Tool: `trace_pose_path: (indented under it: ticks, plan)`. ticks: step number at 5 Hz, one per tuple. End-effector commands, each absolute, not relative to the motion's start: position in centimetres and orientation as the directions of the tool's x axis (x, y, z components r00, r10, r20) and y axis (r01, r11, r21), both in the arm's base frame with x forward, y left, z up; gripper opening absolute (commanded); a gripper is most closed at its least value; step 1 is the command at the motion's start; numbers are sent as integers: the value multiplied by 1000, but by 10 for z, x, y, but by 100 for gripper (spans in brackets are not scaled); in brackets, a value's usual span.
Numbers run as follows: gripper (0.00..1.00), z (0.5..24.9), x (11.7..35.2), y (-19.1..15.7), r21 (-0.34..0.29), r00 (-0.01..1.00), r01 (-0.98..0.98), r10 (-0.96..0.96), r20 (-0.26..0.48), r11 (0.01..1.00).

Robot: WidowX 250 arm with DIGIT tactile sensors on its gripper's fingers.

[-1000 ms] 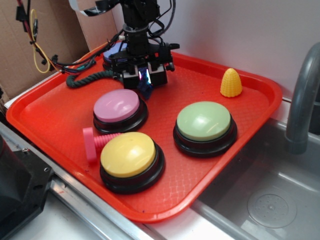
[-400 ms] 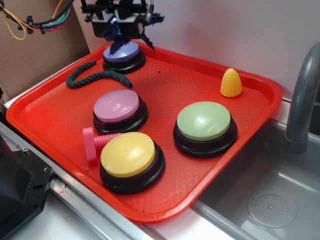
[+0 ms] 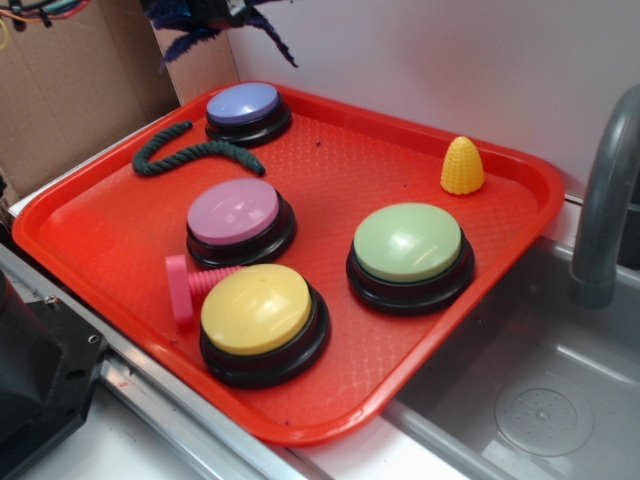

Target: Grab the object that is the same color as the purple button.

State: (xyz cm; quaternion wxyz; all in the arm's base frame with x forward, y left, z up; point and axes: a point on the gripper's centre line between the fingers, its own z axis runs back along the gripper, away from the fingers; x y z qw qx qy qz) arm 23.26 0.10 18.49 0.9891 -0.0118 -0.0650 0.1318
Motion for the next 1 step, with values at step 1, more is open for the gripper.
trace_pose_path:
  ticks: [1]
  plan:
    - [0, 199, 229, 14, -114, 923, -348, 361, 133, 931]
